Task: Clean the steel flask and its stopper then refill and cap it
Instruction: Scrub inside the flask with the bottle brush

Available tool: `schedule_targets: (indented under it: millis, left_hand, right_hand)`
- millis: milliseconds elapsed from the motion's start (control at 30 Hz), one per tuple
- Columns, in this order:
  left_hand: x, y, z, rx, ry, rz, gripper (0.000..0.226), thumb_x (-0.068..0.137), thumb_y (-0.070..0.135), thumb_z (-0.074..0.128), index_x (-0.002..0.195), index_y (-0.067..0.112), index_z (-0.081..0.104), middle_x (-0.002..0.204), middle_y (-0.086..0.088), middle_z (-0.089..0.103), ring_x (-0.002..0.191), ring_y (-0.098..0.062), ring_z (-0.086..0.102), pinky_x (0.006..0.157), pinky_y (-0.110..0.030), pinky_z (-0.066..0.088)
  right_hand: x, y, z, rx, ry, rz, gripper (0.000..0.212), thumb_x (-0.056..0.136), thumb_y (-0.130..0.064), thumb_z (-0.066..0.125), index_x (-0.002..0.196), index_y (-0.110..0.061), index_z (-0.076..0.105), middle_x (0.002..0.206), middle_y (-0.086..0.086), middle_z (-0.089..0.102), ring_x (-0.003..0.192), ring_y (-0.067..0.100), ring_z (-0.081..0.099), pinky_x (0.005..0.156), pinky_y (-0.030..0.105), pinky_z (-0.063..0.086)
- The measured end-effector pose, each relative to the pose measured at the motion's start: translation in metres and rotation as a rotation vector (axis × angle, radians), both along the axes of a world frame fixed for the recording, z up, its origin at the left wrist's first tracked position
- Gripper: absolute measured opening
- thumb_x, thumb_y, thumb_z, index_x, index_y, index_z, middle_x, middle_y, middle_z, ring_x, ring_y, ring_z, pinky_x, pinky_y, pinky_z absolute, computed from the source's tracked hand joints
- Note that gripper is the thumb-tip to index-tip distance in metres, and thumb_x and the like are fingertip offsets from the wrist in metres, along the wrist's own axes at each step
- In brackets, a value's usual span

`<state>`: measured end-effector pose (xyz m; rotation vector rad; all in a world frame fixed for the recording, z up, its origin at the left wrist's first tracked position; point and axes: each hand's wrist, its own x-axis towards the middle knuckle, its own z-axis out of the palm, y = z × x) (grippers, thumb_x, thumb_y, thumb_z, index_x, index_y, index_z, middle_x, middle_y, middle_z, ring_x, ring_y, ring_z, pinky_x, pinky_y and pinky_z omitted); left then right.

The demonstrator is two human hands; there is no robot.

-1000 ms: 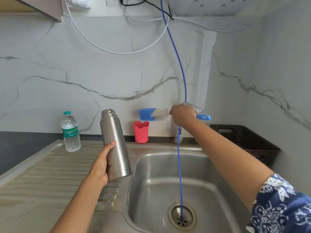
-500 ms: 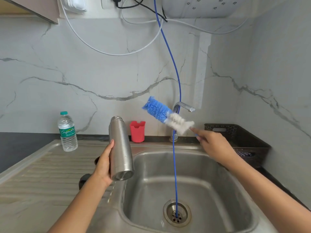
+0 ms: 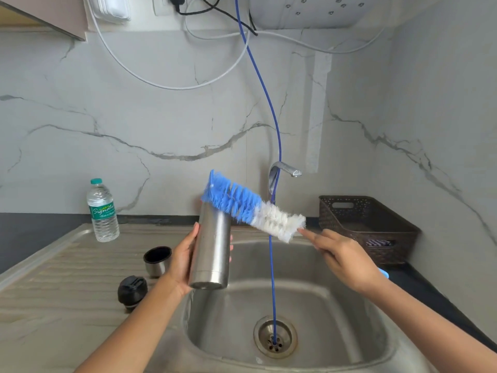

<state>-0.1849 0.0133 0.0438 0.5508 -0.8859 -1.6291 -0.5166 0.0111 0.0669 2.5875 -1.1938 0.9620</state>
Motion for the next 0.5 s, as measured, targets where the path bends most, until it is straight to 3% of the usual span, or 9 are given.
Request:
schedule_targets:
  millis: [67,167,267,333,500]
  left_hand:
    - [-0.001,-0.003,0.001,0.011,0.055,0.023,0.054,0.077,0.051,0.066,0.103,0.004,0.074,0.098,-0.020,0.070,0.078,-0.030,0.070,0.066,-0.041,0.059]
    - [0.004,-0.007,-0.003,0.089,0.132,0.021,0.060,0.086,0.054,0.046,0.098,0.003,0.075,0.091,-0.018,0.070,0.072,-0.032,0.071,0.054,-0.039,0.058]
    - [0.004,-0.004,-0.007,0.055,0.175,-0.057,0.054,0.083,0.047,0.062,0.109,0.000,0.070,0.097,-0.020,0.070,0.076,-0.035,0.070,0.061,-0.041,0.059]
    - [0.006,-0.009,-0.013,0.049,0.163,-0.029,0.066,0.068,0.045,0.080,0.116,0.000,0.066,0.103,-0.020,0.067,0.082,-0.033,0.069,0.068,-0.042,0.059]
    - [0.007,-0.013,-0.020,0.071,0.174,0.001,0.081,0.061,0.043,0.086,0.123,-0.002,0.061,0.112,-0.021,0.063,0.091,-0.031,0.067,0.079,-0.043,0.057]
  right_hand:
    - [-0.017,0.010,-0.010,0.002,0.074,0.052,0.071,0.083,-0.009,0.044,0.141,-0.049,0.034,0.081,-0.014,0.042,0.066,0.006,0.049,0.055,0.024,0.045]
    - [-0.035,0.020,-0.021,0.003,0.156,0.139,0.082,0.079,-0.002,0.052,0.142,-0.051,0.030,0.084,-0.010,0.048,0.062,0.003,0.050,0.053,0.017,0.044]
    - [-0.027,0.003,-0.008,-0.021,0.152,0.134,0.068,0.087,-0.012,0.043,0.141,-0.051,0.032,0.083,-0.010,0.046,0.063,0.010,0.053,0.052,0.024,0.046]
    - [-0.014,-0.021,0.010,-0.039,0.100,0.067,0.061,0.084,-0.020,0.034,0.138,-0.046,0.041,0.080,-0.008,0.047,0.067,0.016,0.056,0.055,0.028,0.044]
    - [0.000,-0.047,0.035,-0.082,0.094,-0.033,0.052,0.089,-0.012,0.045,0.135,-0.036,0.049,0.076,-0.012,0.041,0.073,0.024,0.059,0.057,0.027,0.038]
